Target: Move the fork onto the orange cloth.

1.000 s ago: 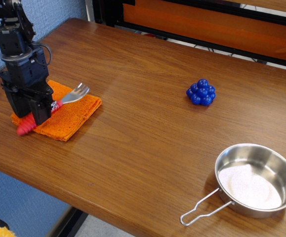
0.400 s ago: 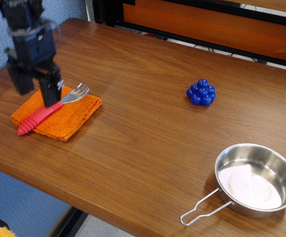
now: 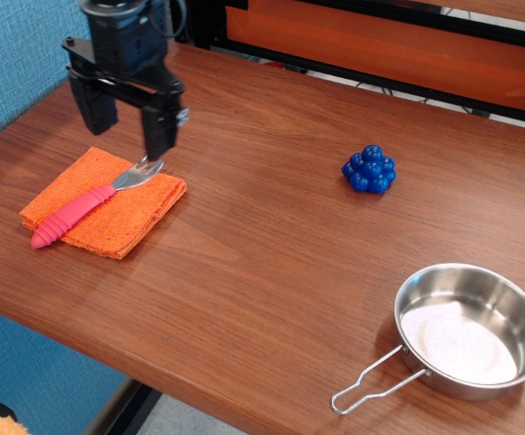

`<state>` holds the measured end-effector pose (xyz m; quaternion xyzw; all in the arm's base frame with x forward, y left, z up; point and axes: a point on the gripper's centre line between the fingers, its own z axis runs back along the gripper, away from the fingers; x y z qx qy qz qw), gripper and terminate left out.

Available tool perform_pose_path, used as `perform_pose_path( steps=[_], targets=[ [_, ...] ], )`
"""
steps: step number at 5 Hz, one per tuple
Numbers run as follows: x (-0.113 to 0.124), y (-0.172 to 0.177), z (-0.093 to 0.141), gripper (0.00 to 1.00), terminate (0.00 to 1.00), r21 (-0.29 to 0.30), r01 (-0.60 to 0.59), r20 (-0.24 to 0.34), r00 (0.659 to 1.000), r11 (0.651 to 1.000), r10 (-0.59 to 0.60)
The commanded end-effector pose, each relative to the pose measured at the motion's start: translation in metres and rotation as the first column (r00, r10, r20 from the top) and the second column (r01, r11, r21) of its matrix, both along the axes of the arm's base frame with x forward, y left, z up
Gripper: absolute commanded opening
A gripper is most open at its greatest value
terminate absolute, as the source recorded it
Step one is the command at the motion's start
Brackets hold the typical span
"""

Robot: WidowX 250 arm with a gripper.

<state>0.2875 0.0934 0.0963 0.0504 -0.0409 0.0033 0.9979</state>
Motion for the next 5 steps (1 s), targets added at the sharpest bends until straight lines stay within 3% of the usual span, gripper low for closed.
perform_pose_path(
  steps=[1,2,3,5],
  targets=[
    [0.022,-0.084,0.021,1.0,0.0,-0.014,-0.048,0.108,0.993,0.999,0.049],
    [0.028,-0.117,0.022,1.0,0.0,-0.059,-0.135,0.174,0.974,0.989,0.143],
    [0.034,-0.145,0.022,1.0,0.0,-0.024,-0.141,0.187,0.972,0.99,0.143],
    [0.037,-0.159,0.018,1.0,0.0,-0.059,-0.169,0.188,0.966,0.984,0.177]
  ],
)
